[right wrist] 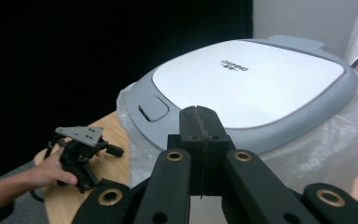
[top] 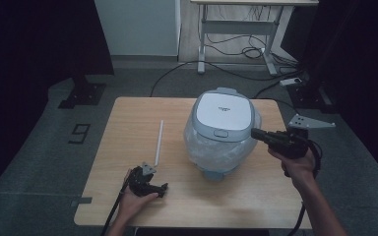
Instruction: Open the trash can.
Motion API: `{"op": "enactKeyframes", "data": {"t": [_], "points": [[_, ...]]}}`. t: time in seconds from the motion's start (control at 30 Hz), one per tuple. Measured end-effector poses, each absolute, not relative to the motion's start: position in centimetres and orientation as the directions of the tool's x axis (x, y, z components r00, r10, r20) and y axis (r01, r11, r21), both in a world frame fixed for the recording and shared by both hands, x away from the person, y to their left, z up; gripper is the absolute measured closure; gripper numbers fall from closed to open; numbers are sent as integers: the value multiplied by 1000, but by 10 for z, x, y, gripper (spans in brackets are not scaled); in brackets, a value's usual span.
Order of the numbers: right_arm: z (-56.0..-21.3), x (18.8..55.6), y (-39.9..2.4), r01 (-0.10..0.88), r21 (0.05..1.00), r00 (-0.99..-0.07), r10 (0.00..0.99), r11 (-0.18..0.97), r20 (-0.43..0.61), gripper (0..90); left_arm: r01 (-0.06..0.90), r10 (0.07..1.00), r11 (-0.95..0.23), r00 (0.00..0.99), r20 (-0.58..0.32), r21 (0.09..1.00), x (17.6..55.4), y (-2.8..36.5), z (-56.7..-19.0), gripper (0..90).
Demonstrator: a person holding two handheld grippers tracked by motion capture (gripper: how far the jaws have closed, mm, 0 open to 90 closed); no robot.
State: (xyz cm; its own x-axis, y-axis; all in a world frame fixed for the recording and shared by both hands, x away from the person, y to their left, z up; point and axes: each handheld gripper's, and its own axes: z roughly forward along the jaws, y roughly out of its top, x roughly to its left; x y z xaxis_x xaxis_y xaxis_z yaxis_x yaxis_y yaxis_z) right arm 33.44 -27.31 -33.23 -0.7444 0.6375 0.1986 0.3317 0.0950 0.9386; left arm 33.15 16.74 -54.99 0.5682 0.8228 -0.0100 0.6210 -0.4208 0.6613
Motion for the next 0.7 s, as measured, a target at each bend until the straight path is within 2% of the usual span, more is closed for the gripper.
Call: {"op": "enactKeyframes", "data": {"t": [0.7], "points": [[-328, 354, -248, 307, 945, -776, 605, 113, 180, 900, 621, 823, -421, 568, -10, 661, 332, 167, -550, 1]]}}
